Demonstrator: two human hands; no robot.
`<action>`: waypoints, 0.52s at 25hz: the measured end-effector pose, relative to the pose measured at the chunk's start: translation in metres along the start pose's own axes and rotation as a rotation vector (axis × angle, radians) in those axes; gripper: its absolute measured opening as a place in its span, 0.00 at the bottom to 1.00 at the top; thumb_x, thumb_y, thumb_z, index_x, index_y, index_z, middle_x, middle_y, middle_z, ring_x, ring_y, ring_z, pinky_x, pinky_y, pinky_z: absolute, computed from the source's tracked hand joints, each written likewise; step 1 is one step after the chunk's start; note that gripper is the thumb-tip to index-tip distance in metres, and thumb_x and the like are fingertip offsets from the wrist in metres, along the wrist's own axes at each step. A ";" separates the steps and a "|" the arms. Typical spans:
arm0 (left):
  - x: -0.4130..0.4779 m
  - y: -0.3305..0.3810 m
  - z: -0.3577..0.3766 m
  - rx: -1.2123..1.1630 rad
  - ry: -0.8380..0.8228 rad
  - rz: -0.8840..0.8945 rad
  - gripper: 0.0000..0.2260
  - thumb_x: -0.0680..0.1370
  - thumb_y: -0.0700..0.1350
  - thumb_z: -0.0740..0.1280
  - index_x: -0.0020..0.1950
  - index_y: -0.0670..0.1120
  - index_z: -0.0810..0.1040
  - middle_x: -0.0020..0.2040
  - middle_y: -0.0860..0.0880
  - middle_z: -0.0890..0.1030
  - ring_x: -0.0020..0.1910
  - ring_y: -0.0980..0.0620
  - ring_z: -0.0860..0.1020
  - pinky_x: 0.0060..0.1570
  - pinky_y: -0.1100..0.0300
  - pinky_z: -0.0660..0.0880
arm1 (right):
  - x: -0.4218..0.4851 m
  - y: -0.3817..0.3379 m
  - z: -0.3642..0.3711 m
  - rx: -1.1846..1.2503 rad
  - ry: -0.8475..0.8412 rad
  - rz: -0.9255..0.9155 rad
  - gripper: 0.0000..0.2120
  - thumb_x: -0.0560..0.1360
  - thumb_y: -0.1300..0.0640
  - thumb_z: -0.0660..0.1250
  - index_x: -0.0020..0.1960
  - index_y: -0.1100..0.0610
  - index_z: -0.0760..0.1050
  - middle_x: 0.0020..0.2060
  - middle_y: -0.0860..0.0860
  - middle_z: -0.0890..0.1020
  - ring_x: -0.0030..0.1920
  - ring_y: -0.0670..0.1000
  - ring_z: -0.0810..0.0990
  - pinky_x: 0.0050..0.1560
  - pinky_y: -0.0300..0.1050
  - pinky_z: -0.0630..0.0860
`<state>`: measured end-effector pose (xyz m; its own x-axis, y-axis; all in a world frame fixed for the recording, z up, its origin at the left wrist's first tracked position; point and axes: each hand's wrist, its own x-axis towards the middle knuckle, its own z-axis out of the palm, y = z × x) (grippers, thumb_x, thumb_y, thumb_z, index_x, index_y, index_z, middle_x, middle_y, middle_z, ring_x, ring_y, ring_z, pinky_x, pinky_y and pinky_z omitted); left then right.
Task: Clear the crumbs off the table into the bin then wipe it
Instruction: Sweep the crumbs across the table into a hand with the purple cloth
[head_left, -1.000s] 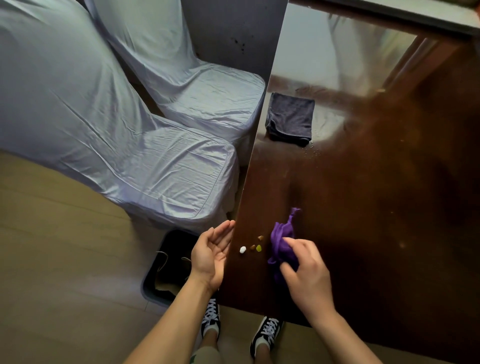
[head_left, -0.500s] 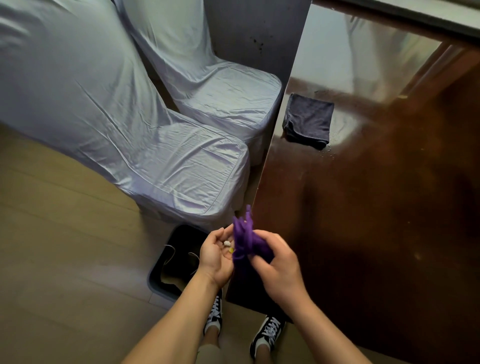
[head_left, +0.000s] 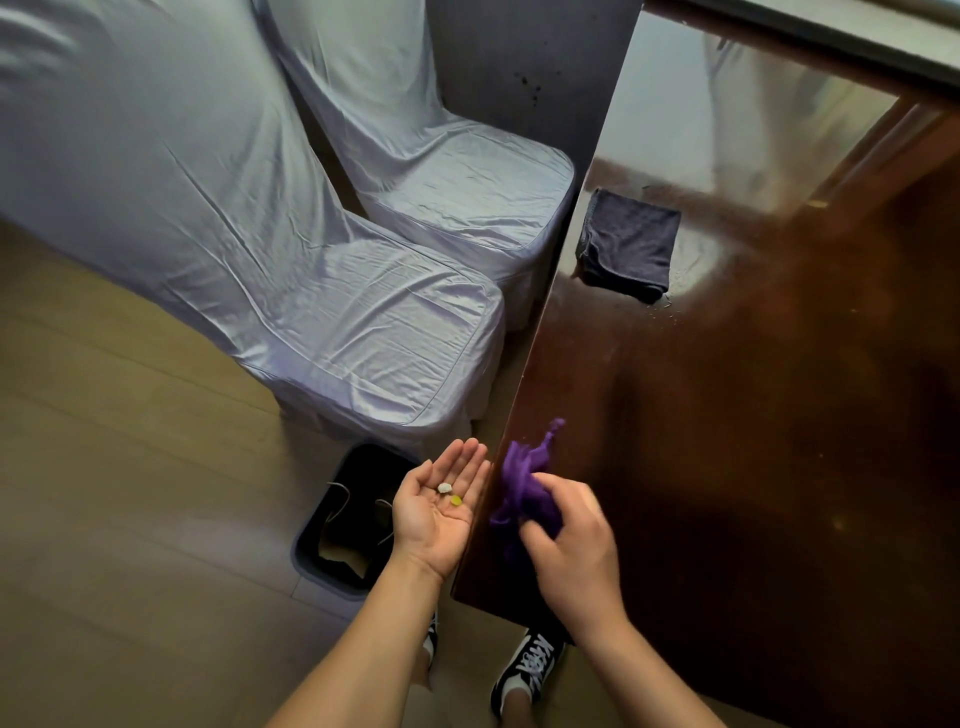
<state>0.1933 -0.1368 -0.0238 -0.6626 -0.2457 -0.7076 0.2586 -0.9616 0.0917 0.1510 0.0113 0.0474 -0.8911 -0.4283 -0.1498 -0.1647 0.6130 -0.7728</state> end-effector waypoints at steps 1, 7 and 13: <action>0.000 0.000 0.000 0.023 0.008 -0.002 0.17 0.78 0.43 0.56 0.58 0.35 0.77 0.57 0.35 0.81 0.56 0.39 0.80 0.51 0.48 0.78 | -0.002 -0.008 0.010 0.016 -0.053 -0.040 0.21 0.66 0.65 0.72 0.58 0.53 0.80 0.51 0.49 0.80 0.52 0.47 0.79 0.55 0.38 0.73; -0.001 0.000 0.002 -0.002 0.021 0.005 0.17 0.78 0.43 0.56 0.57 0.34 0.77 0.55 0.33 0.82 0.55 0.37 0.81 0.60 0.46 0.74 | -0.003 -0.003 -0.010 0.134 0.028 -0.044 0.21 0.67 0.68 0.73 0.56 0.51 0.80 0.50 0.46 0.81 0.51 0.44 0.79 0.53 0.35 0.73; -0.002 -0.001 0.000 -0.007 0.023 0.016 0.17 0.78 0.42 0.57 0.59 0.33 0.76 0.57 0.32 0.80 0.57 0.36 0.79 0.59 0.45 0.74 | 0.012 0.026 -0.045 -0.098 0.189 0.152 0.19 0.70 0.65 0.73 0.59 0.53 0.79 0.52 0.50 0.79 0.52 0.52 0.79 0.50 0.42 0.70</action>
<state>0.1944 -0.1356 -0.0221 -0.6420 -0.2578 -0.7221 0.2737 -0.9568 0.0982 0.1169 0.0525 0.0531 -0.9705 -0.1999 -0.1348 -0.0544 0.7259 -0.6856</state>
